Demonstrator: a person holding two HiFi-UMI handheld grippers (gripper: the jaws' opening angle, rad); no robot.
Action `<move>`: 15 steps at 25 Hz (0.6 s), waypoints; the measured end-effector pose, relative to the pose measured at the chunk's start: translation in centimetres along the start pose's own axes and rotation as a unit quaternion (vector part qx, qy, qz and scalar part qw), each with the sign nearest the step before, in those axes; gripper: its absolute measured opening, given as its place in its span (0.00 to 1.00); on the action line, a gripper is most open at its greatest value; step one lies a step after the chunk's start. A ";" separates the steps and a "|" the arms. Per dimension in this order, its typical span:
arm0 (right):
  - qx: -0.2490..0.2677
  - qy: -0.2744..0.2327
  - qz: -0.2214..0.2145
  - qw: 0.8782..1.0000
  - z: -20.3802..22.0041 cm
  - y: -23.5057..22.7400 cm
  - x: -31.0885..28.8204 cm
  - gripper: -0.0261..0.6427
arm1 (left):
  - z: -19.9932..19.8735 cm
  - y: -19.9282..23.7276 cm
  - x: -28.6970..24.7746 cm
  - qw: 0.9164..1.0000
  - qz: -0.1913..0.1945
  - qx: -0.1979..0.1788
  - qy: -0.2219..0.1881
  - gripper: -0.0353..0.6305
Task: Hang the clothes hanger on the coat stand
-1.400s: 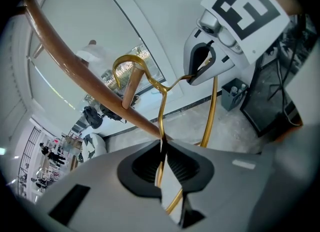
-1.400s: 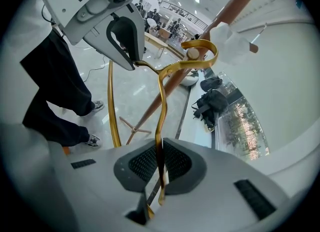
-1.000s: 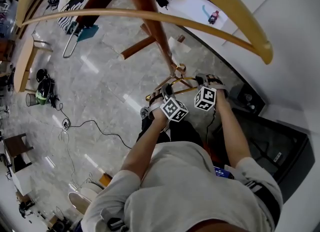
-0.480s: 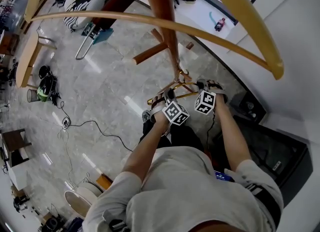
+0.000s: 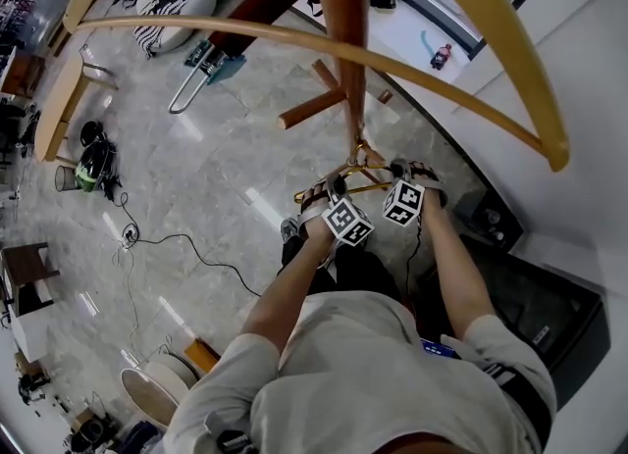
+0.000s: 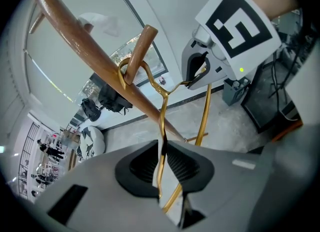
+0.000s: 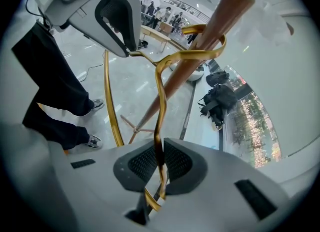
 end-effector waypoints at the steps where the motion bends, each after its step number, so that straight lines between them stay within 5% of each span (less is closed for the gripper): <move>1: -0.002 0.000 0.001 1.000 -0.1 0.1 -0.1 0.06 | 0.1 -0.1 -0.2 1.000 0.002 0.001 0.001 0.11; 9: -0.024 -0.008 0.024 0.999 -0.4 -0.1 0.0 0.06 | 0.3 0.9 -0.4 0.999 -0.031 -0.011 0.007 0.11; 15: -0.049 -0.019 0.023 0.998 0.0 -0.1 0.3 0.25 | 0.4 1.0 -1.1 0.999 -0.033 -0.014 0.011 0.11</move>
Point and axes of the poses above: the fingertips, and each gripper's own axes: x backward along the fingers, y to its left, z out of its underside, the point moved 7 cm from there along x, backward along the fingers, and after that the axes turned 3 degrees about y, right-handed, at the moved point
